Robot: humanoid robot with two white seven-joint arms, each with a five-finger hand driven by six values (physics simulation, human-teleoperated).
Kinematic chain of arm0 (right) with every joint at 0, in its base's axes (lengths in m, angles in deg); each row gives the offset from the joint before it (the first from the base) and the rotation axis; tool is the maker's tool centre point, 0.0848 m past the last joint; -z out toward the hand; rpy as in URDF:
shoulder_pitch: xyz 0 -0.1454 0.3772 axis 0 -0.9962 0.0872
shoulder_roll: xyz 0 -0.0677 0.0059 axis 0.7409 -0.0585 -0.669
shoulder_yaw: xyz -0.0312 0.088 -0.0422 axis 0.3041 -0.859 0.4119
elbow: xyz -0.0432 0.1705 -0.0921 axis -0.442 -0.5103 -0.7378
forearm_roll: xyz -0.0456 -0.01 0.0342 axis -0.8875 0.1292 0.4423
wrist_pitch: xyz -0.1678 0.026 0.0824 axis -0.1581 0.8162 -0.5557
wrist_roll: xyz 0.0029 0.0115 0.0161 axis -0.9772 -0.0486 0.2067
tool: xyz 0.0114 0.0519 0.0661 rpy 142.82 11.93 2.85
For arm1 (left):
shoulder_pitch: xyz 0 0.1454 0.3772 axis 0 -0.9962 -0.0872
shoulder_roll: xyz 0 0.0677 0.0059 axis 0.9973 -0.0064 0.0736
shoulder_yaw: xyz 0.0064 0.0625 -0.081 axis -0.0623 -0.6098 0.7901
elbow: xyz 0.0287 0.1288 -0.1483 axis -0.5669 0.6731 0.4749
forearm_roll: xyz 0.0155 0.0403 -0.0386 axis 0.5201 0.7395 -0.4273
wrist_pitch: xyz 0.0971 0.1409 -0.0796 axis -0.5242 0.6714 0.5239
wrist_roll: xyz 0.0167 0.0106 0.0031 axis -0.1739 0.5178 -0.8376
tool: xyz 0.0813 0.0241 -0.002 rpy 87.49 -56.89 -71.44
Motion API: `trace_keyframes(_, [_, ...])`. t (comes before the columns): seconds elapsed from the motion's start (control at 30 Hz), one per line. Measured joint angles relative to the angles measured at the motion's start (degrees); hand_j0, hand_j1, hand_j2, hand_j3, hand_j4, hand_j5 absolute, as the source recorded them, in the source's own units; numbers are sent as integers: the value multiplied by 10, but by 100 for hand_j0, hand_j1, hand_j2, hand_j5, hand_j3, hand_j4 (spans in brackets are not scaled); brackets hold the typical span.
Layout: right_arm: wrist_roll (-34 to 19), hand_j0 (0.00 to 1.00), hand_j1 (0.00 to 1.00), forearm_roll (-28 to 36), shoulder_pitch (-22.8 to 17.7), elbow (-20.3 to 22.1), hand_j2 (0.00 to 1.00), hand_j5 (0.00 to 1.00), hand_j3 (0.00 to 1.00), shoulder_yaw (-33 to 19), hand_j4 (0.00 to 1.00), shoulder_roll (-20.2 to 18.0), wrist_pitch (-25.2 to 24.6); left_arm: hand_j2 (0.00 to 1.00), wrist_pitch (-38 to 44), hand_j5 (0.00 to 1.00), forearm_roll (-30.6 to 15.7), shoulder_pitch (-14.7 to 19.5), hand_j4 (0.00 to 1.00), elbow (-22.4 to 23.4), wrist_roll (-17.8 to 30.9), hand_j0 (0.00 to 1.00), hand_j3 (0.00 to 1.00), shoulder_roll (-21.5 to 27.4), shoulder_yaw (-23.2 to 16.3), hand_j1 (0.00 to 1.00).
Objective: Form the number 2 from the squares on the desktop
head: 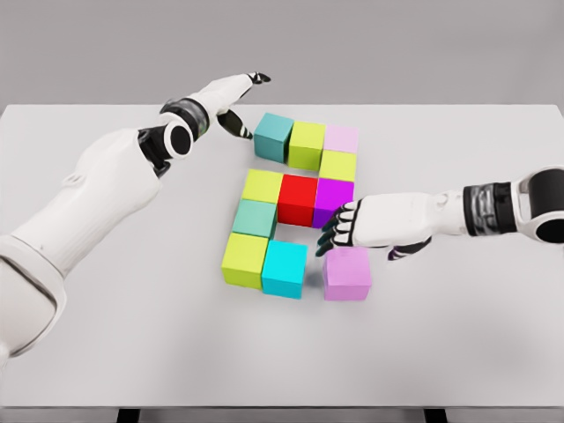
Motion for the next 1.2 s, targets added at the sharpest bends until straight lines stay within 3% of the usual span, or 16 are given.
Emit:
trace_keyframes(0.2, [0,100,100,1,-4,-8,100,100,100,-33,100,-31,0,96,-2,96,0,-1,96,-1,0,96,96,-1,0,96])
trace_keyframes(0.5, [0,100,100,0,-20,-10,100,100,100,-33,100,-82,0,96,-28,96,0,-4,96,-19,1,96,96,4,0,96])
trace_keyframes(0.87, [0,100,100,-19,-40,-11,100,100,100,-21,100,-93,0,100,-31,100,-5,-4,100,-29,7,100,100,27,1,100])
trace_keyframes(0.9, [0,100,100,-25,-40,-10,100,100,100,-17,100,-93,0,100,-29,100,-5,0,100,-29,18,100,100,33,0,100])
trace_keyframes(1.1, [0,100,100,-59,-45,-10,100,100,100,-7,100,-94,0,100,15,100,12,26,100,-29,201,100,100,88,-2,100])
trace_keyframes(1.2, [0,100,100,-64,-44,-3,100,100,100,2,100,-94,0,100,22,100,34,26,100,-31,253,100,100,96,-3,100])
